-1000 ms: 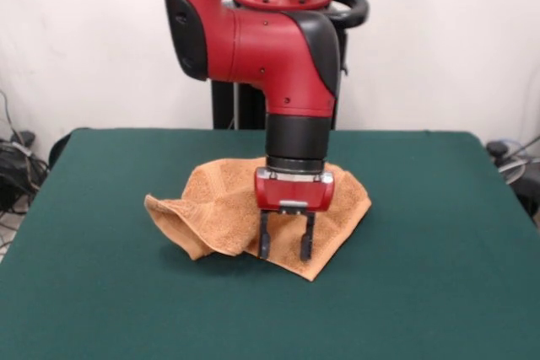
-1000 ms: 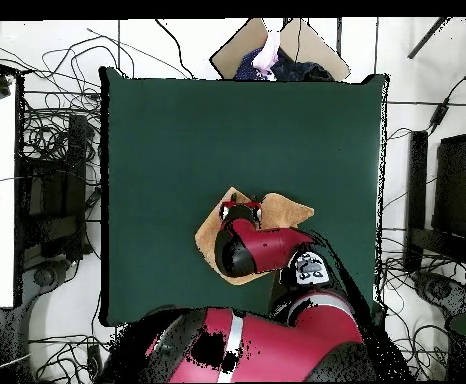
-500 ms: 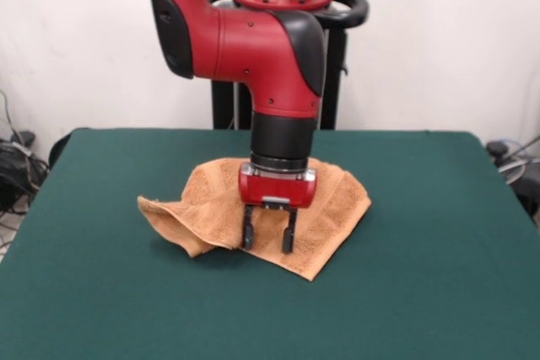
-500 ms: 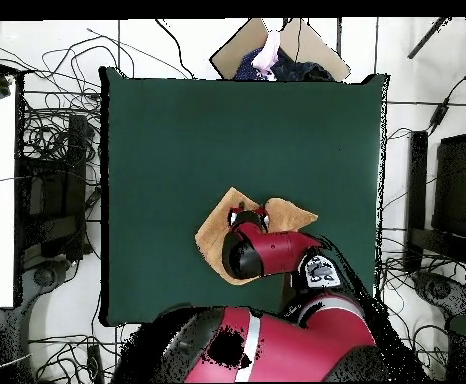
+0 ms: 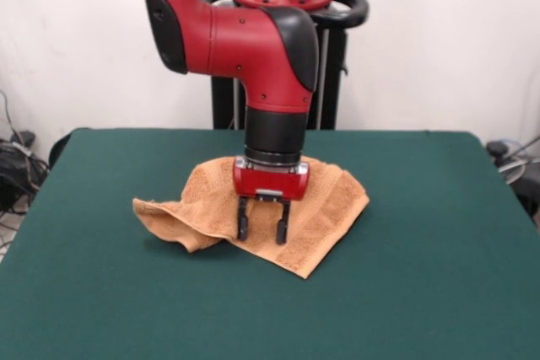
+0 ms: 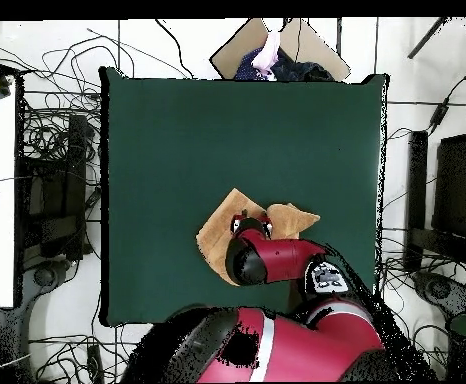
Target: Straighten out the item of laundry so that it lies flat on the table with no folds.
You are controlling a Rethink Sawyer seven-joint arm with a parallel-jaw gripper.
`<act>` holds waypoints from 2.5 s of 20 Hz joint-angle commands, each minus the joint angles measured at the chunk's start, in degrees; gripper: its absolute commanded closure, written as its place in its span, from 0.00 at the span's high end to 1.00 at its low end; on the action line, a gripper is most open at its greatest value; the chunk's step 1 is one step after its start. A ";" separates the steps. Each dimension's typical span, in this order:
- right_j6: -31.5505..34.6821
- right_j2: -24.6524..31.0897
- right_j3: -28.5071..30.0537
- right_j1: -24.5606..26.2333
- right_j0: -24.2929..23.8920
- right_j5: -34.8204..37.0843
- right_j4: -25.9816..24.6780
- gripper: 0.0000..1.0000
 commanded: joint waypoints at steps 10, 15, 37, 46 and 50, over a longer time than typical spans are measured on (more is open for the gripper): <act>3.62 6.27 3.57 1.16 -0.99 8.86 -1.19 1.00; 5.47 3.07 3.35 2.05 1.95 4.88 -0.73 1.00; 7.03 -2.10 4.24 0.94 5.13 -1.36 -0.23 1.00; 8.16 -0.52 1.22 5.59 3.85 -2.53 2.20 1.00; 8.85 -0.06 2.04 6.44 4.52 -3.03 3.10 1.00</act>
